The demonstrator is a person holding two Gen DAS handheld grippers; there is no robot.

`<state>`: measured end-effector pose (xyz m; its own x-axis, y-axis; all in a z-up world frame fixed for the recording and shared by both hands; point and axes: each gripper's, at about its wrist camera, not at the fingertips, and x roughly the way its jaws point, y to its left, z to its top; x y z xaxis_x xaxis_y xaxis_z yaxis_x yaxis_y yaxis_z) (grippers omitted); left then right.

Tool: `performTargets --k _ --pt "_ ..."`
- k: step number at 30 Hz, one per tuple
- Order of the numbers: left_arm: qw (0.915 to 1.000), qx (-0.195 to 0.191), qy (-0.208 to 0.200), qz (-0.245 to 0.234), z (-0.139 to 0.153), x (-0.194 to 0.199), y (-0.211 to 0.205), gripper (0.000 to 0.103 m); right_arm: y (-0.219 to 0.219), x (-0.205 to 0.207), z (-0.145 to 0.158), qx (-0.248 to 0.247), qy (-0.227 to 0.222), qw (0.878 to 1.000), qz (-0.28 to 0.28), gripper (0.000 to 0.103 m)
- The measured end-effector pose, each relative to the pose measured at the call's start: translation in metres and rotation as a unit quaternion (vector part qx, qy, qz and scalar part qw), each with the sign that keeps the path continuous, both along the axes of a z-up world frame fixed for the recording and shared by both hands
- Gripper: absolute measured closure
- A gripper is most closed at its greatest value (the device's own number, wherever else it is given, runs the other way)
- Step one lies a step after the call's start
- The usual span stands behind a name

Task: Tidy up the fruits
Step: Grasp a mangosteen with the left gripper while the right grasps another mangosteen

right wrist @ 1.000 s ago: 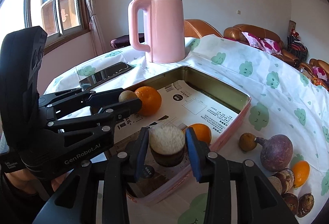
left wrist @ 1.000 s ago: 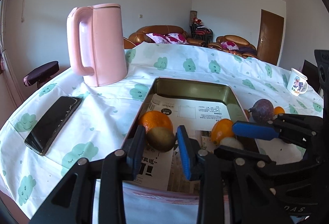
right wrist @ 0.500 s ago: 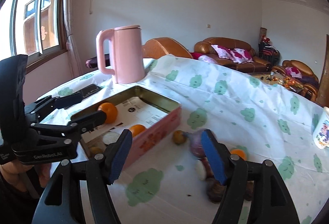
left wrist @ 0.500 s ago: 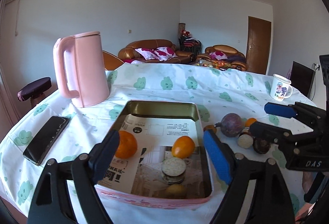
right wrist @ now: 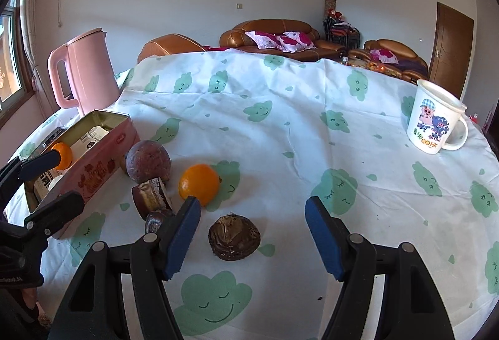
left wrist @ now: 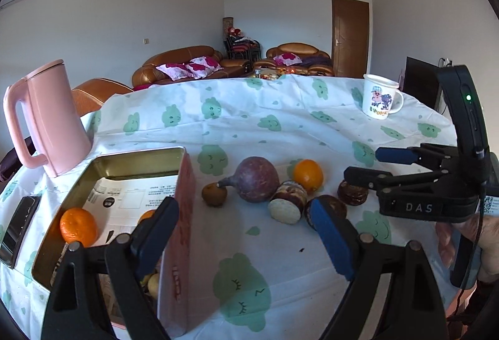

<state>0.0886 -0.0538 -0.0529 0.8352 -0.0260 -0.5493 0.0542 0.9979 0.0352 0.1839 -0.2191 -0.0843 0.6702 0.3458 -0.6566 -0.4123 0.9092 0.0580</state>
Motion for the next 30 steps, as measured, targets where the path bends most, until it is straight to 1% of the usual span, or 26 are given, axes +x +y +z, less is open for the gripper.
performTargets --k 2,3,5,7,9,10,11,13,14,15,17,22,24,25,29,30 --pt "1.0 0.004 0.003 -0.004 -0.001 0.002 -0.006 0.014 0.001 0.001 -0.002 -0.001 0.007 1.0 0.002 0.04" --pt "1.0 0.004 0.004 -0.008 -0.002 0.003 -0.008 0.014 0.003 0.003 -0.005 -0.005 0.016 1.0 0.005 0.042" --pt "0.9999 0.005 0.007 -0.011 -0.004 0.004 -0.012 0.014 0.006 0.007 -0.011 -0.01 0.036 0.999 0.012 0.048" --pt "0.9998 0.006 0.012 -0.015 -0.007 0.006 -0.016 0.014 0.008 0.011 -0.015 -0.004 0.056 0.998 0.026 0.049" --pt "0.9996 0.006 0.017 -0.022 -0.009 0.008 -0.02 0.015 0.009 0.011 -0.016 0.0 0.064 0.997 0.033 0.051" --pt "0.9995 0.008 0.019 -0.025 -0.01 0.008 -0.022 0.015 0.009 0.01 -0.016 0.004 0.064 0.997 0.036 0.059" --pt "0.9993 0.01 0.023 -0.029 -0.011 0.009 -0.025 0.015 0.009 0.009 -0.016 0.007 0.063 0.997 0.04 0.064" --pt "0.9989 0.008 0.027 -0.038 -0.013 0.01 -0.029 0.015 0.007 0.008 -0.016 0.011 0.064 0.997 0.041 0.064" --pt "0.9986 0.008 0.03 -0.043 -0.013 0.011 -0.032 0.018 0.006 0.008 -0.016 0.014 0.065 0.997 0.042 0.064" --pt "0.9981 0.01 0.034 -0.05 -0.014 0.011 -0.035 0.023 0.005 0.008 -0.016 0.017 0.067 0.997 0.042 0.064" --pt "0.9974 0.012 0.039 -0.06 -0.016 0.013 -0.041 0.026 0.002 0.008 -0.015 0.024 0.066 0.997 0.038 0.065" --pt "0.9954 0.015 0.052 -0.079 -0.019 0.017 -0.053 0.038 -0.007 0.007 -0.011 0.038 0.056 0.998 0.018 0.065" --pt "0.9935 0.01 0.071 -0.088 -0.023 0.023 -0.057 0.055 -0.009 0.007 -0.01 0.043 0.054 0.997 0.015 0.064" --pt "0.9925 0.008 0.08 -0.092 -0.025 0.026 -0.059 0.057 -0.011 0.008 -0.01 0.046 0.055 0.997 0.014 0.064" --pt "0.9903 0.008 0.1 -0.095 -0.028 0.033 -0.067 0.058 -0.013 0.012 -0.013 0.053 0.066 0.996 0.013 0.064" --pt "0.9898 0.006 0.106 -0.095 -0.029 0.035 -0.068 0.055 -0.012 0.013 -0.014 0.052 0.07 0.996 0.015 0.064"
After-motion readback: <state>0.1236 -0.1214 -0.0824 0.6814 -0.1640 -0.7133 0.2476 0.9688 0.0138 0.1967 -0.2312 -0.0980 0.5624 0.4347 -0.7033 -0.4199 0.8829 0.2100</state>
